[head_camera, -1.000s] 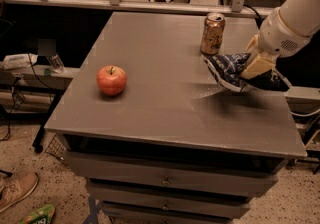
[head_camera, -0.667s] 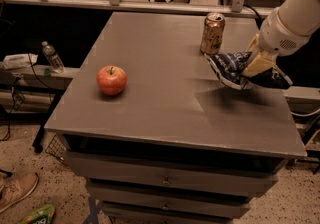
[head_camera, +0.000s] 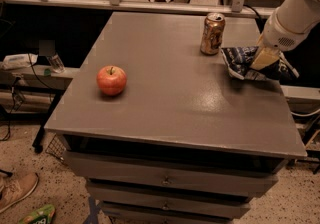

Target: Move blue chip bag near orange can

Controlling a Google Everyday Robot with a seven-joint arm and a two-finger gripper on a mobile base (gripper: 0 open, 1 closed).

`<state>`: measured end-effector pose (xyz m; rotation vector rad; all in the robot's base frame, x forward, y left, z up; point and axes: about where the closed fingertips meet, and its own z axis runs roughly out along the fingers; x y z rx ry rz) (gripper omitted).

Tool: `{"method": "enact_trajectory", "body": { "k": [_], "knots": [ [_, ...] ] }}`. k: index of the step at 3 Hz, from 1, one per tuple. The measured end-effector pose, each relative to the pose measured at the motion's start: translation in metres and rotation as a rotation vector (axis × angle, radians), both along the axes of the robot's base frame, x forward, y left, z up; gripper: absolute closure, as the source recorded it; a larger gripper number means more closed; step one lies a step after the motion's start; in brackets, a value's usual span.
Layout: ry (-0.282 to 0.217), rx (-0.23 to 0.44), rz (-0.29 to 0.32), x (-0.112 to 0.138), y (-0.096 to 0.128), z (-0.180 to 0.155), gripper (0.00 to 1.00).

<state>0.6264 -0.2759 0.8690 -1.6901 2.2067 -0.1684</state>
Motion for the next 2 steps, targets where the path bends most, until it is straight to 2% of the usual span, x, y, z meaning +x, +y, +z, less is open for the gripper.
{"method": "enact_trajectory", "body": {
  "k": [1, 2],
  "knots": [
    [-0.065, -0.034, -0.042, 0.019, -0.016, 0.007, 1.0],
    [-0.114, -0.044, -0.05, 0.03, -0.019, 0.016, 1.0]
  ]
}}
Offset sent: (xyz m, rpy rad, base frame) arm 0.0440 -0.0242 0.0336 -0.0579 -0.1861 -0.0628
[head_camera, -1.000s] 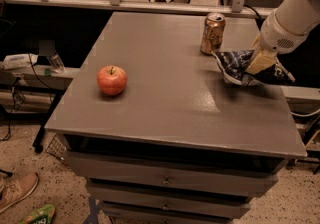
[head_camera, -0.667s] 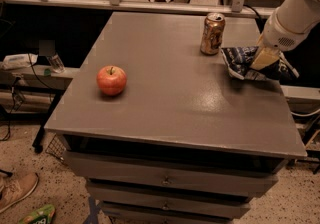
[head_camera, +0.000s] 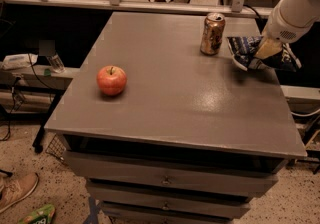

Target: Move blue chip bag near orange can

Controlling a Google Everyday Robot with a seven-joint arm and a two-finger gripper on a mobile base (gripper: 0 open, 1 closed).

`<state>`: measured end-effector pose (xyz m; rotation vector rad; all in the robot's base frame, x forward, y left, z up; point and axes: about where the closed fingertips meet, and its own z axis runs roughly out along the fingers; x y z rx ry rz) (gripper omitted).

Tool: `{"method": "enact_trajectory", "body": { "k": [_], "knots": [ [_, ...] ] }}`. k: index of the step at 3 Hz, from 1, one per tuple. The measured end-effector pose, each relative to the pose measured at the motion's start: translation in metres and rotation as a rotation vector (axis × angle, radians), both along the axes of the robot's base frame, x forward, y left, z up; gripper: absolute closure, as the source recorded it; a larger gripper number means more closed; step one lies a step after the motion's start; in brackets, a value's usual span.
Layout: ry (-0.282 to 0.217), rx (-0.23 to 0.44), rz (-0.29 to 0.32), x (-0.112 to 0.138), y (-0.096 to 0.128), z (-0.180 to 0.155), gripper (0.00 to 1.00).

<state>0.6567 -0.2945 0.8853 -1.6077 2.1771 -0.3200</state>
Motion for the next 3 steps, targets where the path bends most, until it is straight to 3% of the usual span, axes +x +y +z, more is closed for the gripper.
{"method": "enact_trajectory", "body": {
  "k": [1, 3],
  "knots": [
    [-0.019, 0.011, 0.019, 0.01, 0.006, -0.001, 1.0],
    [-0.001, 0.041, 0.059, 0.025, 0.02, -0.015, 1.0]
  ]
}}
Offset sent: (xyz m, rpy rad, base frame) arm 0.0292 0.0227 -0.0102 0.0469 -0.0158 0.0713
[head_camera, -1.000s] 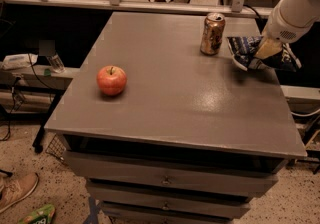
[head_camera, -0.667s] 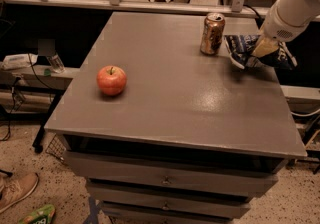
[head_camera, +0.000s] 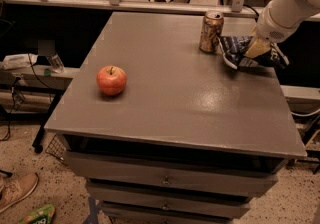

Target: Move blue chip bag near orange can

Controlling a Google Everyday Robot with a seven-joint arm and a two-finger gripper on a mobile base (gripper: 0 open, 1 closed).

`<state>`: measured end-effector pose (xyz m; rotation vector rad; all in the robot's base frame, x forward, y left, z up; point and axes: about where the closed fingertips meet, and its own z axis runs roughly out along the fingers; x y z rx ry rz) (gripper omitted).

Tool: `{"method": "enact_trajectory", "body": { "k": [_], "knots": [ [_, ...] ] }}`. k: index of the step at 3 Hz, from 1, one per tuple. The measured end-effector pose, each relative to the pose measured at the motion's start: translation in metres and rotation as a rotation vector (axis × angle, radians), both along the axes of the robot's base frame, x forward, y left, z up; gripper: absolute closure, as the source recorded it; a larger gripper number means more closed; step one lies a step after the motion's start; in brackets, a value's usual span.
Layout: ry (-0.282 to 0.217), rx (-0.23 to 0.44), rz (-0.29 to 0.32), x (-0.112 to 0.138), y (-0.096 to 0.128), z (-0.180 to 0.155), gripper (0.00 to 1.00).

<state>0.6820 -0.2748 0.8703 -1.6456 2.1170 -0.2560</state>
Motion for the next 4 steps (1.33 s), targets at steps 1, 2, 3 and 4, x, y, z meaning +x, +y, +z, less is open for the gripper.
{"method": "enact_trajectory", "body": {
  "k": [1, 2, 3, 4],
  "knots": [
    [0.018, 0.009, 0.004, 0.0038, 0.0024, -0.0079, 1.0],
    [0.021, 0.009, 0.005, 0.0041, 0.0033, -0.0102, 0.82],
    [0.022, 0.009, 0.006, 0.0041, 0.0034, -0.0095, 0.59],
    [0.022, 0.009, 0.006, 0.0041, 0.0034, -0.0094, 0.36]
  ]
}}
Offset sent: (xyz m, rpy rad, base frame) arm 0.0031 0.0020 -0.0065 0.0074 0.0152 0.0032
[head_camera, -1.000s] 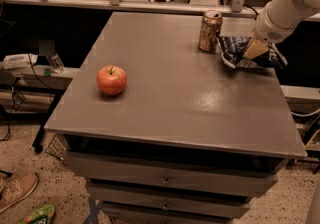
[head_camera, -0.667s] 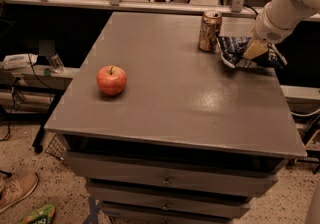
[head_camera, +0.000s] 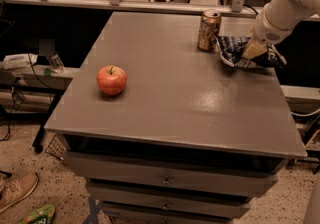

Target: Move blue chip bag near orange can

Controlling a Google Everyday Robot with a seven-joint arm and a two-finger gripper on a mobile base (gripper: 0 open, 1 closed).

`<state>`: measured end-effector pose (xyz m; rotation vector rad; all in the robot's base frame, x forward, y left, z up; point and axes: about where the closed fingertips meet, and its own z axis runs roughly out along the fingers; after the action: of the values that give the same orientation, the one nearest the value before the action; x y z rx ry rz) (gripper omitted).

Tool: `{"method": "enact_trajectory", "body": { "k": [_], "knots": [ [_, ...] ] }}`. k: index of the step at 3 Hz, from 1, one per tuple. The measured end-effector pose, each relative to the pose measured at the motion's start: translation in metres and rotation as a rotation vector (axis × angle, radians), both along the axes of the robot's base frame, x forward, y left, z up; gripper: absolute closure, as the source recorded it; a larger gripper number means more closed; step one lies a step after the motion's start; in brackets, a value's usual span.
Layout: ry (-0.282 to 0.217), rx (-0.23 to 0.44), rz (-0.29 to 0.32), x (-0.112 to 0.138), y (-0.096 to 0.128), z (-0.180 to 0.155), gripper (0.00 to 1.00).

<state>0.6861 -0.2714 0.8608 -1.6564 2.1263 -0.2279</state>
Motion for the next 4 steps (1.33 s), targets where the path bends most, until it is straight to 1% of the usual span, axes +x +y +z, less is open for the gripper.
{"method": "enact_trajectory", "body": {
  "k": [1, 2, 3, 4],
  "knots": [
    [0.005, 0.0, 0.002, 0.001, 0.001, -0.003, 0.12],
    [0.009, 0.001, 0.004, 0.001, 0.002, -0.006, 0.0],
    [0.01, 0.001, 0.003, 0.001, 0.002, -0.006, 0.0],
    [-0.028, -0.06, -0.029, -0.003, -0.012, 0.018, 0.0]
  ]
}}
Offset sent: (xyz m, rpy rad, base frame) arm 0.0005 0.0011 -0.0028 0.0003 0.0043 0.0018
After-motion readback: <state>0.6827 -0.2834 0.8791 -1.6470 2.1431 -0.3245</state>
